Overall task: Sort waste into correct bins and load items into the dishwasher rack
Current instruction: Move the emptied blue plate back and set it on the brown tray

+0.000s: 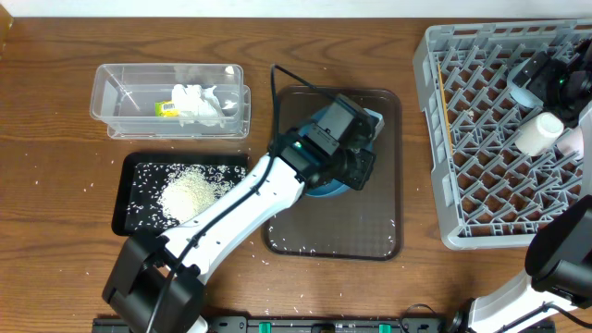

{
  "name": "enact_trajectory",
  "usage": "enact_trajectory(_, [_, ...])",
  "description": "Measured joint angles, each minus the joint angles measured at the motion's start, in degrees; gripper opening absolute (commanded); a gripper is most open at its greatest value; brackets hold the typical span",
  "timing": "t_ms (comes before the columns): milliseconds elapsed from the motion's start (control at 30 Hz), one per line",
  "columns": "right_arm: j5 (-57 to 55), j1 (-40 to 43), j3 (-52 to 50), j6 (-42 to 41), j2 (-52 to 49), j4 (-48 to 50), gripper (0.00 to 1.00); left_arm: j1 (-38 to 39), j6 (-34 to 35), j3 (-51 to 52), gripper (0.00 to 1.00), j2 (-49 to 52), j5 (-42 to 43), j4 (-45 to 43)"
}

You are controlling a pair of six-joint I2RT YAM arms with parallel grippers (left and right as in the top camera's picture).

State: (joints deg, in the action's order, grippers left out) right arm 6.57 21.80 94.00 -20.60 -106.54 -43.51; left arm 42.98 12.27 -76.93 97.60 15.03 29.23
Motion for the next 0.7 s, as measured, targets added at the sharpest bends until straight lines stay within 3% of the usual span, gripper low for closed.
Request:
enact_trajectory(467, [0.0, 0.0, 0.0, 0.0, 0.0, 0.0, 0.99, 1.1, 1.1, 0.0, 0.07, 8.0, -6.4, -4.1])
enact_trajectory(633, [0.0, 0.0, 0.0, 0.0, 0.0, 0.0, 0.99, 2.3, 1.3, 0.0, 0.22, 10.4, -6.8, -4.7])
enact_trajectory(700, [0.0, 0.0, 0.0, 0.0, 0.0, 0.0, 0.99, 2.7, 1.4, 0.0, 0.24, 10.7, -6.8, -4.7])
